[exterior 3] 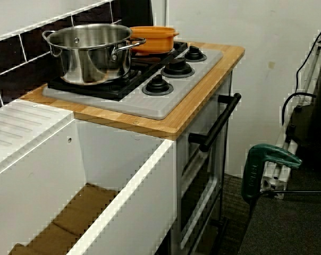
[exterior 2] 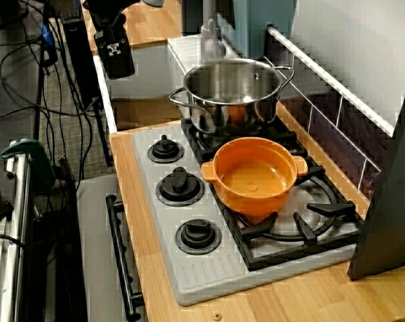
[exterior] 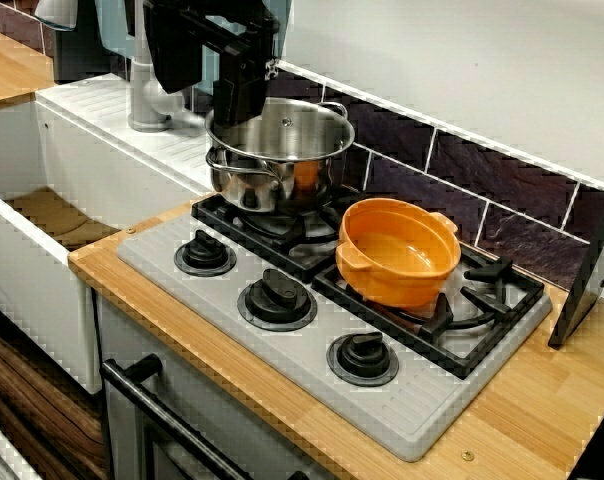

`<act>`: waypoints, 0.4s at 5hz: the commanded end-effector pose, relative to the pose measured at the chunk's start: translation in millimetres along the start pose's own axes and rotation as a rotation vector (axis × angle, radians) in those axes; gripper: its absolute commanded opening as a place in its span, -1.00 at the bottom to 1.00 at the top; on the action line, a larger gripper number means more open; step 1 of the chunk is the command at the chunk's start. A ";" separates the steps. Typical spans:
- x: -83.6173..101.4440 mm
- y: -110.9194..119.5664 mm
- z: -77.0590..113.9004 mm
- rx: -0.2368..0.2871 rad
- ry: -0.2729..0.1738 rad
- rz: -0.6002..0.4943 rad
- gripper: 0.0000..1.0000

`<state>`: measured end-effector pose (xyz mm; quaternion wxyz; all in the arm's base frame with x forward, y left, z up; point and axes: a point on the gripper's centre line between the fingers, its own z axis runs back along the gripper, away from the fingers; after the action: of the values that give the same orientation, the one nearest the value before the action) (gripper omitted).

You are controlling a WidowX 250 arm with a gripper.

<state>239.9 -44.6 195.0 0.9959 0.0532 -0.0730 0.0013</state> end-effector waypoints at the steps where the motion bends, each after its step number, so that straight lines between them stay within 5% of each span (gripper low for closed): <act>1: 27.1 -14.1 -10.9 0.011 -0.084 -0.003 1.00; 2: 56.0 -22.6 -27.2 0.051 -0.098 -0.016 1.00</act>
<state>294.0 -62.7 159.9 0.9920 0.0831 -0.0945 -0.0090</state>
